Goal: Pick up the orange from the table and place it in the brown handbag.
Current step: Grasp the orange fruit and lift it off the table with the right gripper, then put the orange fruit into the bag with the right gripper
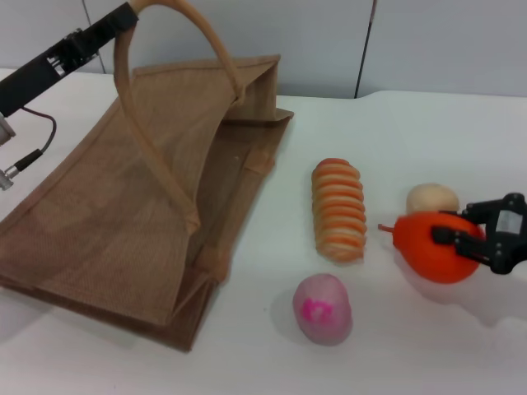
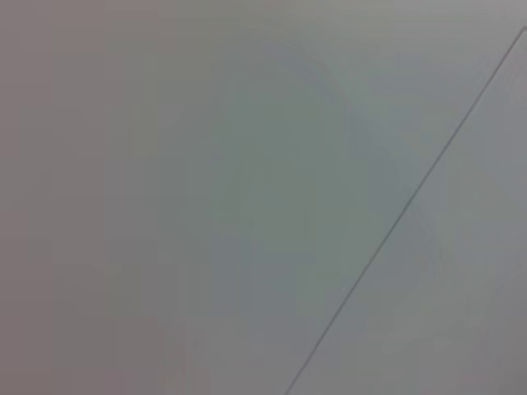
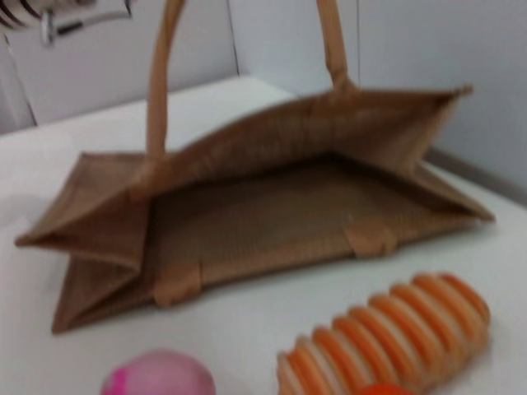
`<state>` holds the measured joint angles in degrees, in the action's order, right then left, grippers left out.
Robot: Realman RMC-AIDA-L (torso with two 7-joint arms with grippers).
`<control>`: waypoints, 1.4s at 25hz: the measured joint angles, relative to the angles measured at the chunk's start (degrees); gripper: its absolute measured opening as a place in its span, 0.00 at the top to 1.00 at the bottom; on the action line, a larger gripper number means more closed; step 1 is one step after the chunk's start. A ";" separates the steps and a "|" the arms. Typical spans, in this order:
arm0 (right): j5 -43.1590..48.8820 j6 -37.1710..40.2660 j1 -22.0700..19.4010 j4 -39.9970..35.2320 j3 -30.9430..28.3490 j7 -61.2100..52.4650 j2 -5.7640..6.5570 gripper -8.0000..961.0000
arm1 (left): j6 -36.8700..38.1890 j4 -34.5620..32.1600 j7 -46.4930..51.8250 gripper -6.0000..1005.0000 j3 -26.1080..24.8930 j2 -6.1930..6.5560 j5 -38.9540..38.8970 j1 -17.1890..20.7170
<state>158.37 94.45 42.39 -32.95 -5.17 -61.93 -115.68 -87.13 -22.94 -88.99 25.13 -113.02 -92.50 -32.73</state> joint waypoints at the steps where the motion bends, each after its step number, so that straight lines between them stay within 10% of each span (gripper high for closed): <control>1: -0.77 0.95 0.02 -0.26 0.01 0.25 0.00 0.73 | -0.29 0.00 0.02 0.88 -0.08 0.01 0.00 0.00; 14: -6.42 2.81 7.15 7.97 1.75 4.39 -0.07 0.80 | -2.44 0.10 0.42 0.87 0.14 -0.26 -0.06 -2.00; 35: -6.78 -21.54 15.90 28.42 3.10 12.44 -0.38 0.93 | -11.03 2.46 2.36 0.87 0.06 -1.02 -0.08 -6.04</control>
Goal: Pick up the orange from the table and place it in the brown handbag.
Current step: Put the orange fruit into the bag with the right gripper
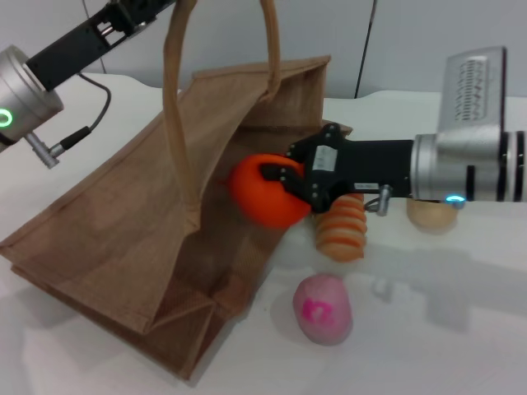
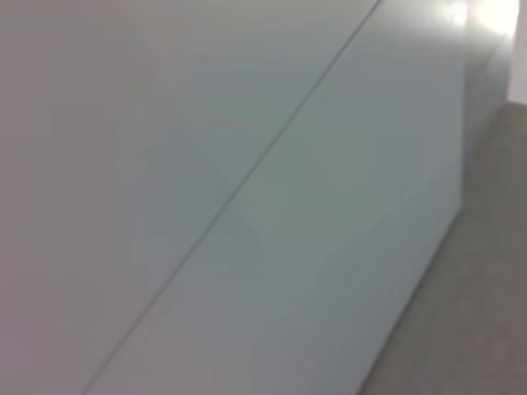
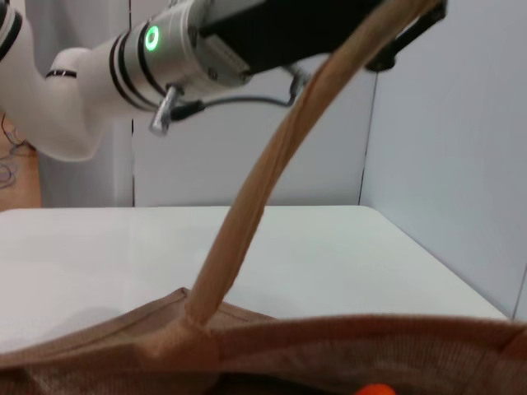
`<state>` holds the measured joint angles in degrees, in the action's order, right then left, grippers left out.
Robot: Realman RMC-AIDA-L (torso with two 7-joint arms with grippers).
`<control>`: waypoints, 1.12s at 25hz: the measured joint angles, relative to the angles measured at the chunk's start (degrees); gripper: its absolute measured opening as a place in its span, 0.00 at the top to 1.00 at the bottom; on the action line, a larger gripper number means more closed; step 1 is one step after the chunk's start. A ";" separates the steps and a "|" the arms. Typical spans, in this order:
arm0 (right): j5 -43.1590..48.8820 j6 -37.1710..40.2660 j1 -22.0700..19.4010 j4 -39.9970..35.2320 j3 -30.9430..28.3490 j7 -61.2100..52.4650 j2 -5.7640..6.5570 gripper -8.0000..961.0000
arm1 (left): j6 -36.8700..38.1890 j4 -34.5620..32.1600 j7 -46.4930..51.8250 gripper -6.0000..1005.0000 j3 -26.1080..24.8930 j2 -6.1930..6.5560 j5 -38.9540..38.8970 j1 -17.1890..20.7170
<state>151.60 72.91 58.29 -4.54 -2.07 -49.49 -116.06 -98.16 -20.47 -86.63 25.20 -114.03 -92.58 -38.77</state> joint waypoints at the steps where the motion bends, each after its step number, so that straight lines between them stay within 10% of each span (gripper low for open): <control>1: 0.00 -0.73 0.17 0.77 -0.08 0.58 -0.02 0.93 | -0.78 0.18 0.30 0.87 -0.14 -0.05 -0.02 -0.27; 28: 0.09 -24.06 1.66 11.55 -4.60 6.67 -0.45 0.86 | -2.35 0.43 0.63 0.87 -0.50 -0.56 -0.94 -0.58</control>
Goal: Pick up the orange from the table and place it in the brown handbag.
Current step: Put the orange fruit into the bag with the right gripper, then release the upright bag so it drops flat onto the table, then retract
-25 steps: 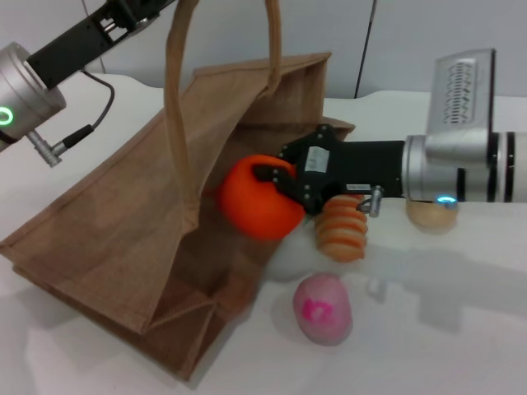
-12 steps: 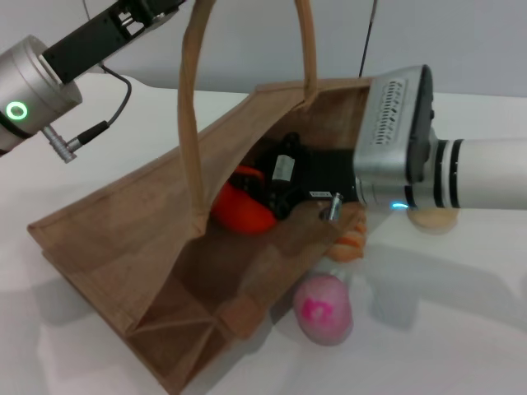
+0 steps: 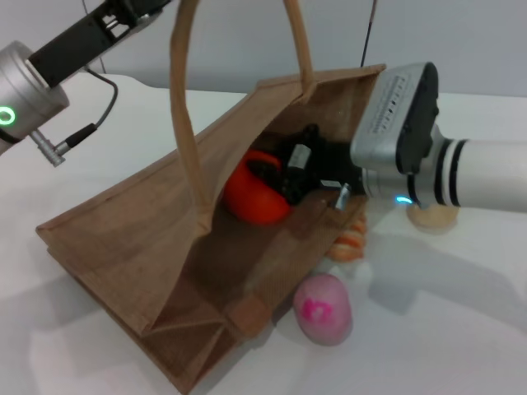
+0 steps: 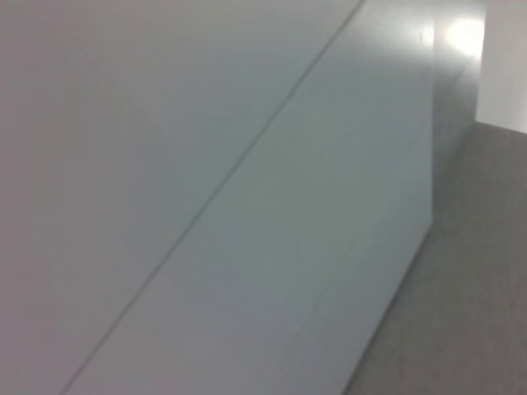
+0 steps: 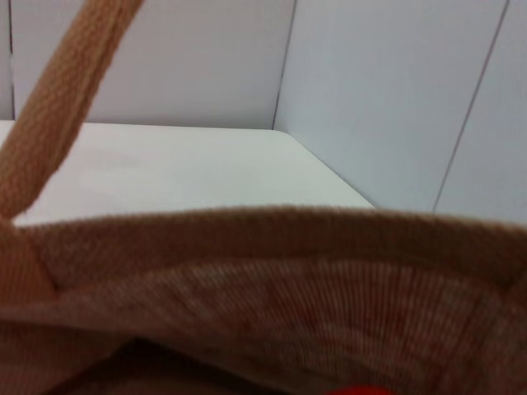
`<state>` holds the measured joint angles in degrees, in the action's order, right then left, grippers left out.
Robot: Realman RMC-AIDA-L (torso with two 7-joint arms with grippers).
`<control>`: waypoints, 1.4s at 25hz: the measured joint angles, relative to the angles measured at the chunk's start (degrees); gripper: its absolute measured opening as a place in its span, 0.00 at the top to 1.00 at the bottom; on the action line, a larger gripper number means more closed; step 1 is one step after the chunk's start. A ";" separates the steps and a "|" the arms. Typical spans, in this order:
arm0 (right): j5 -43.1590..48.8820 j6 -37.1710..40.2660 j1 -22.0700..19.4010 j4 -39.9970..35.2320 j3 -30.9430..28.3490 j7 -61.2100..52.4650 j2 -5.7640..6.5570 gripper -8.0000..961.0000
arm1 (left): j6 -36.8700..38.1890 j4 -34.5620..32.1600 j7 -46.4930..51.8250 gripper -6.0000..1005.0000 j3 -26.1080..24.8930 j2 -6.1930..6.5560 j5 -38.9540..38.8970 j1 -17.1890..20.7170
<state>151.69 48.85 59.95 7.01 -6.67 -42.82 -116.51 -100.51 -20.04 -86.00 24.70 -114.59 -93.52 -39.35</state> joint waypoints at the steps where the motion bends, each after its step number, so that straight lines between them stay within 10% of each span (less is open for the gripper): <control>1: -0.01 -0.01 -0.27 -0.05 -0.01 0.00 0.05 0.86 | 0.12 0.00 -0.12 0.87 0.00 0.02 -0.34 0.28; 13: -0.16 11.19 -6.01 -5.75 -3.43 -0.25 0.40 0.63 | 5.58 0.00 -0.72 0.87 -0.10 0.51 -2.02 2.75; 20: -4.23 29.95 -13.25 -18.23 -6.21 -3.53 0.52 0.15 | 8.30 0.00 -0.75 0.88 -0.09 0.75 -2.02 3.45; 35: -23.28 43.98 -21.98 -22.57 -6.16 -1.87 0.44 0.16 | 16.03 3.36 -8.58 0.76 0.66 0.86 -1.44 2.84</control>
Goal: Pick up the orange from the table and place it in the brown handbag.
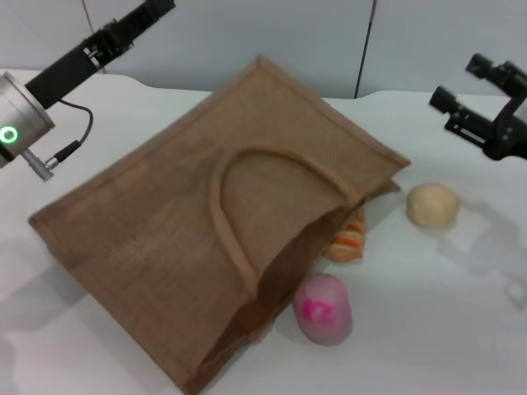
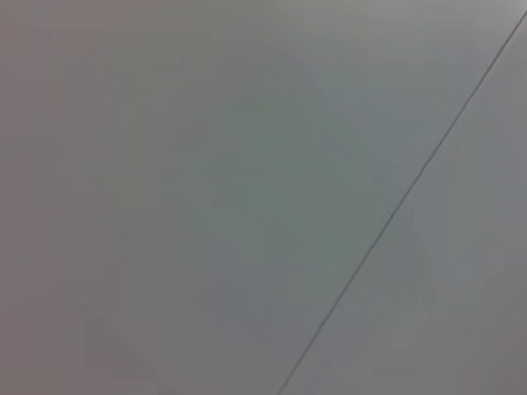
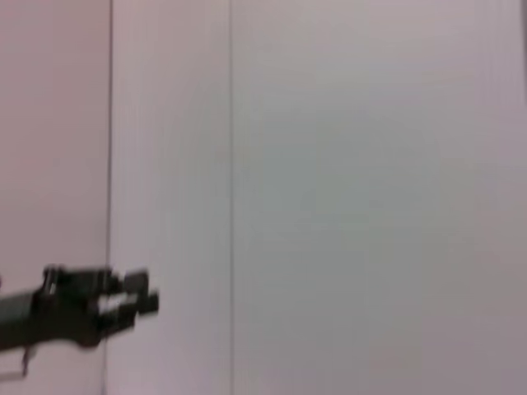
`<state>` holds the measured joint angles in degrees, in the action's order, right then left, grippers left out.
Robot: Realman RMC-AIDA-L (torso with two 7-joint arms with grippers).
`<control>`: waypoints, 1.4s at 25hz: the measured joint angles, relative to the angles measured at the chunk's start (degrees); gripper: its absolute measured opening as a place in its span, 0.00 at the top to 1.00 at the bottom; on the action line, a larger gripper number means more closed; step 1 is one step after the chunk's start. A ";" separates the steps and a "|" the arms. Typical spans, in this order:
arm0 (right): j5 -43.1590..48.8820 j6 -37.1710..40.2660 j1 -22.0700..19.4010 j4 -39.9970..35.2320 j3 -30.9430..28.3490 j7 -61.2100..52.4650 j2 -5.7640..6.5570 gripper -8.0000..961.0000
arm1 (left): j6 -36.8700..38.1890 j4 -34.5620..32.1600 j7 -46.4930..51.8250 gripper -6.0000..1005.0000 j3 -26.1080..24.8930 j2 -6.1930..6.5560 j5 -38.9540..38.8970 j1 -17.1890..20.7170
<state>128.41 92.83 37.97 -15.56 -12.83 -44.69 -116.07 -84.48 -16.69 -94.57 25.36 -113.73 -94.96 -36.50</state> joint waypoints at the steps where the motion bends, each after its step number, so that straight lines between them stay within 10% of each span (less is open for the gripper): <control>1: -1.25 0.10 -0.35 0.48 0.00 0.59 -0.04 0.16 | 0.76 0.19 -0.67 0.74 0.02 -0.05 0.00 -0.06; 11: -15.35 -1.88 -4.77 7.27 -0.62 9.89 -0.32 0.16 | 11.71 1.67 -13.45 0.40 -0.79 -2.10 -3.20 0.51; 19: -26.13 -11.52 -6.54 15.30 -3.14 21.66 -0.46 0.16 | 14.76 11.49 -40.24 0.35 -0.84 -2.67 -20.28 1.91; 35: -31.55 -18.62 -6.06 17.17 -3.52 23.73 -0.47 0.16 | 15.28 15.34 -54.46 0.35 -0.92 -2.78 -27.35 2.51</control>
<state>96.86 74.21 31.90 1.62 -16.35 -20.96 -116.54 -69.20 -1.35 -149.04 24.43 -116.51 -122.32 -34.00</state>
